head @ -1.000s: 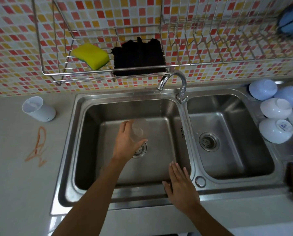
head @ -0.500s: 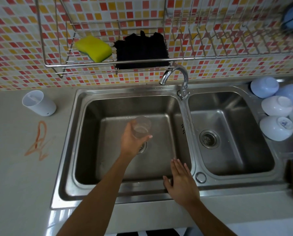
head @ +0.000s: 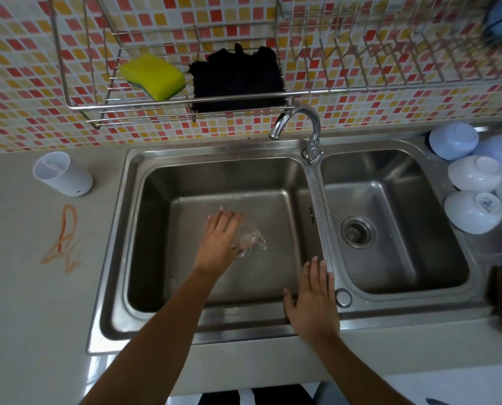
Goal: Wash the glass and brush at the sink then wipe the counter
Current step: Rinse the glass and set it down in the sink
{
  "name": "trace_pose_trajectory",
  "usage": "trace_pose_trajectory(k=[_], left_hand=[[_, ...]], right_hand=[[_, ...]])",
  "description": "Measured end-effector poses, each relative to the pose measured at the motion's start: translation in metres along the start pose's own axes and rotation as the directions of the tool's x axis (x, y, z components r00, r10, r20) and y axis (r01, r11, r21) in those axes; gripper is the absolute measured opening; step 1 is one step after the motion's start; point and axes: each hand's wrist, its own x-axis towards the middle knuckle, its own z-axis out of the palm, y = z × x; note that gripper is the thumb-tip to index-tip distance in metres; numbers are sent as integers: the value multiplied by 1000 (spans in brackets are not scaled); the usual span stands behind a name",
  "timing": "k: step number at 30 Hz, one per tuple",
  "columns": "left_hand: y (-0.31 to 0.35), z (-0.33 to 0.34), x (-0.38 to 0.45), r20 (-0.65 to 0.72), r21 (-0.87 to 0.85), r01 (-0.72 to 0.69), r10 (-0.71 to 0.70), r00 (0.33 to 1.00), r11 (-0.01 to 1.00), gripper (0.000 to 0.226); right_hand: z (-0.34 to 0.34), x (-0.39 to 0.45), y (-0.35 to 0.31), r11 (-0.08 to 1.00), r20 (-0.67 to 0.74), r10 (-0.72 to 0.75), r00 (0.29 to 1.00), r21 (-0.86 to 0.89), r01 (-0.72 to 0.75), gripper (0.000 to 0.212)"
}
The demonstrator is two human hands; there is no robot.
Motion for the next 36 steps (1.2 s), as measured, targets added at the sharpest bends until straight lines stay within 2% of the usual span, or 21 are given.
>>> trace_pose_trajectory(k=[5, 14, 21, 26, 32, 34, 36], left_hand=[[-10, 2, -6, 75, 138, -19, 9, 997, 990, 83], [-20, 7, -10, 61, 355, -71, 52, 997, 932, 84], [-20, 3, -9, 94, 575, -128, 90, 992, 808, 94], [-14, -2, -10, 152, 679, -236, 182, 972, 695, 95], [-12, 0, -12, 199, 760, -379, 366, 909, 529, 73], [-11, 0, -13, 166, 773, -373, 402, 900, 514, 67], [-11, 0, -14, 110, 767, -335, 402, 909, 547, 69]], right_hand=[[1, 2, -2, 998, 22, 61, 998, 11, -61, 85], [-1, 2, -2, 998, 66, 56, 996, 11, -57, 85], [-2, 2, -2, 999, 59, 44, 997, 2, -44, 84], [-4, 1, -3, 999, 61, 47, 997, 6, -48, 84], [-3, 3, -3, 999, 71, 47, 996, 9, -48, 85], [-2, 3, -3, 999, 70, 44, 997, 3, -44, 85], [-2, 1, -3, 999, 70, 45, 997, 1, -45, 85]])
